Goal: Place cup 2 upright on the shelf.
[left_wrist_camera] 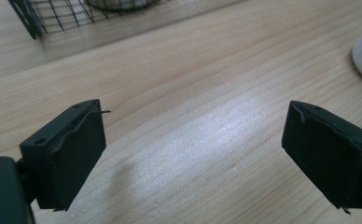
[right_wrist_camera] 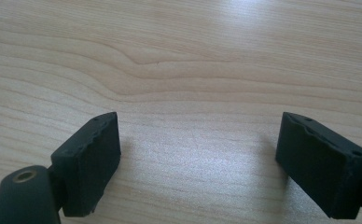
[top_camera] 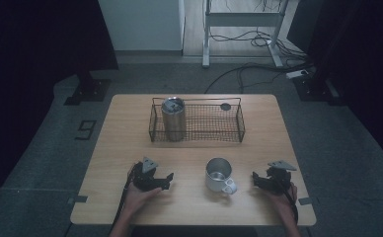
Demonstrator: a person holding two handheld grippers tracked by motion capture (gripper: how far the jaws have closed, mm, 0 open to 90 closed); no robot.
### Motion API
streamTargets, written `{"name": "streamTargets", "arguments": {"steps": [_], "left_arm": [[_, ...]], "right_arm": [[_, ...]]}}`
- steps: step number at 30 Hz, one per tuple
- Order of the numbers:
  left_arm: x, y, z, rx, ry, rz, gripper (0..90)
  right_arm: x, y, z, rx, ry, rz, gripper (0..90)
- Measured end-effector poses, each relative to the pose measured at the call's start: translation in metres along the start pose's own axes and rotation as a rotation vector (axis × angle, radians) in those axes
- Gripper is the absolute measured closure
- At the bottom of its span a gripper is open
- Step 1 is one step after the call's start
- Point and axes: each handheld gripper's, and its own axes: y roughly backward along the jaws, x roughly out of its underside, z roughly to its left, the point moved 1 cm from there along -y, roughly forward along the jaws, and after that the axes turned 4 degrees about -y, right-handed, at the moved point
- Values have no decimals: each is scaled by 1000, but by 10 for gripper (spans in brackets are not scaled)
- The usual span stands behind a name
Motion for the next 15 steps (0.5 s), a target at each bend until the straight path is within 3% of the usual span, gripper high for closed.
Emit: {"name": "streamTargets", "arguments": {"steps": [9,15], "left_arm": [[0,1,0,-4,-9,-1,68],[4,1,2,-8,9,-5,74]], "right_arm": [[0,7,3,9,-3,-36,148],[-6,21,5,-22,-26,-83,154]]}}
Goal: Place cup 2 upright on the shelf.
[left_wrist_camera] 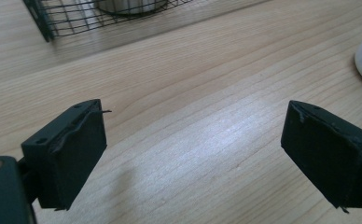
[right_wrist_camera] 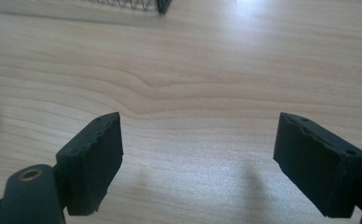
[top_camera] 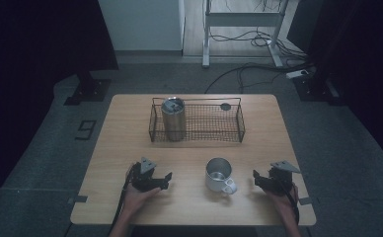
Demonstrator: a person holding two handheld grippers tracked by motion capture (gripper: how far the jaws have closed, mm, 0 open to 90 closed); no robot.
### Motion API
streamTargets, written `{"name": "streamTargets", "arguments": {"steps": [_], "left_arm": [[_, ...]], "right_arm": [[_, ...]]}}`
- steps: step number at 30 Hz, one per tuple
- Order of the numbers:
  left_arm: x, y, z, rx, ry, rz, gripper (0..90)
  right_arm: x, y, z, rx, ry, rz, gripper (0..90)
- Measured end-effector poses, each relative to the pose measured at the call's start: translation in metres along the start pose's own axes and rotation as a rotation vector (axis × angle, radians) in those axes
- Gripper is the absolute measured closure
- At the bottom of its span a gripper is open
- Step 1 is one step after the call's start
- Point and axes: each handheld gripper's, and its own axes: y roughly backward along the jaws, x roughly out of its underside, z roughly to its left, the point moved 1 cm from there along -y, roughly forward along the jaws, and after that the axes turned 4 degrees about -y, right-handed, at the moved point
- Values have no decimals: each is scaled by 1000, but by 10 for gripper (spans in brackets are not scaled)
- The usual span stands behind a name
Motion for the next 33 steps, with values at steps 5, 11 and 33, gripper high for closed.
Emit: {"name": "streamTargets", "arguments": {"steps": [5,11,33], "left_arm": [[0,-3,-3,5,-16,13,74],[0,-6,-4,-6,-36,20,78],[-1,-1,-6,13,-52,34,87]], "right_arm": [[-4,14,1,-19,-24,-34,157],[-9,23,4,-26,-47,-59,161],[-35,28,54,-156,21,-89,152]]}}
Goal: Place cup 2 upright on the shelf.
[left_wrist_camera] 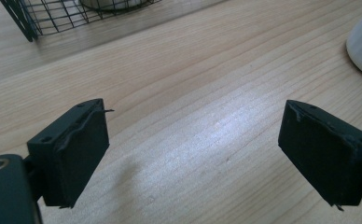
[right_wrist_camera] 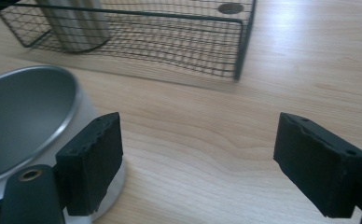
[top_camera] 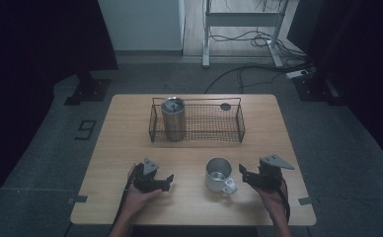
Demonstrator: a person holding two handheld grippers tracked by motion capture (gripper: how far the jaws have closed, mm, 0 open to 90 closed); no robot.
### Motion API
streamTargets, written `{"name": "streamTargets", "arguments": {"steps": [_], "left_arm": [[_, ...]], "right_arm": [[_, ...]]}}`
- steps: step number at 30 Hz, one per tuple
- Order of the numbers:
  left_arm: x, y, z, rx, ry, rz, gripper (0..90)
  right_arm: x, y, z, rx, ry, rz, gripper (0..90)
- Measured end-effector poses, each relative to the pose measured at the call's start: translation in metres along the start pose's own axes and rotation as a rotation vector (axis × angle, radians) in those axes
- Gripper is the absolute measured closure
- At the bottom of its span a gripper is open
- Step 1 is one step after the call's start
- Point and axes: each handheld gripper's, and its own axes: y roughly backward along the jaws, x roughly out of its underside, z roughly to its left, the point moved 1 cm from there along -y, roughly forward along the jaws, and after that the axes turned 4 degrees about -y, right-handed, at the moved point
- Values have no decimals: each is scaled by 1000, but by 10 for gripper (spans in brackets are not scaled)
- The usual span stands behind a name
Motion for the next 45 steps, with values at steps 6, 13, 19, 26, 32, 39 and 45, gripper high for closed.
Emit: {"name": "streamTargets", "arguments": {"steps": [6,13,19,26,32,39,45], "left_arm": [[0,1,1,-5,4,1,87],[0,5,-1,-12,8,-4,82],[-1,6,-2,-11,12,-7,74],[0,4,-4,-6,4,10,74],[1,2,-6,-6,3,18,74],[2,0,-6,-2,3,27,74],[3,1,-6,-3,5,27,74]], "right_arm": [[-1,4,11,-42,10,-10,147],[-4,8,33,-115,49,-26,144],[-6,14,48,-136,71,-36,135],[-6,15,59,-171,81,-24,127],[-3,8,65,-165,99,2,85],[-1,-2,74,-160,145,39,32],[-1,-9,78,-151,156,56,1]]}}
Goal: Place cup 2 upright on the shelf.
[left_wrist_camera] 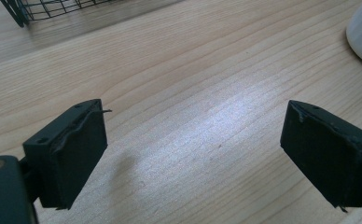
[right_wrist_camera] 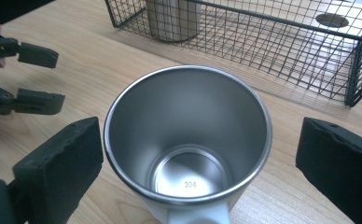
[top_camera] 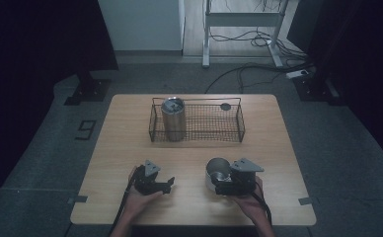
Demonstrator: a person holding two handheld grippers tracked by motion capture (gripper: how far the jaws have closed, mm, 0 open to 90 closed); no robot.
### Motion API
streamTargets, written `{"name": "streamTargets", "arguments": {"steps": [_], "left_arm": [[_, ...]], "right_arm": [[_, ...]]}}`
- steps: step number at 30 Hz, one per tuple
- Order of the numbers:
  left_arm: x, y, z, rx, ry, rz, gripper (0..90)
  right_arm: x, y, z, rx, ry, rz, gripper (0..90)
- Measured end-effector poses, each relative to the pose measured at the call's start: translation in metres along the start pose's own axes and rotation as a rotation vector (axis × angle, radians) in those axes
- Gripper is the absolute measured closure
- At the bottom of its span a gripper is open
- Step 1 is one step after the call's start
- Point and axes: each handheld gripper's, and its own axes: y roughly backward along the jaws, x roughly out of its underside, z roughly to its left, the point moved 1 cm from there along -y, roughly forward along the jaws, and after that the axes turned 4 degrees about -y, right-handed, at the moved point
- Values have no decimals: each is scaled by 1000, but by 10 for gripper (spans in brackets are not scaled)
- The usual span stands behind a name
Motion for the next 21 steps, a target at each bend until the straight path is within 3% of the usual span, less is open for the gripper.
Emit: {"name": "streamTargets", "arguments": {"steps": [16,21], "left_arm": [[2,-2,0,-3,-4,12,74],[1,2,-1,-19,-17,-19,79]], "right_arm": [[1,-22,4,4,30,65,4],[5,-29,3,-13,36,84,54]]}}
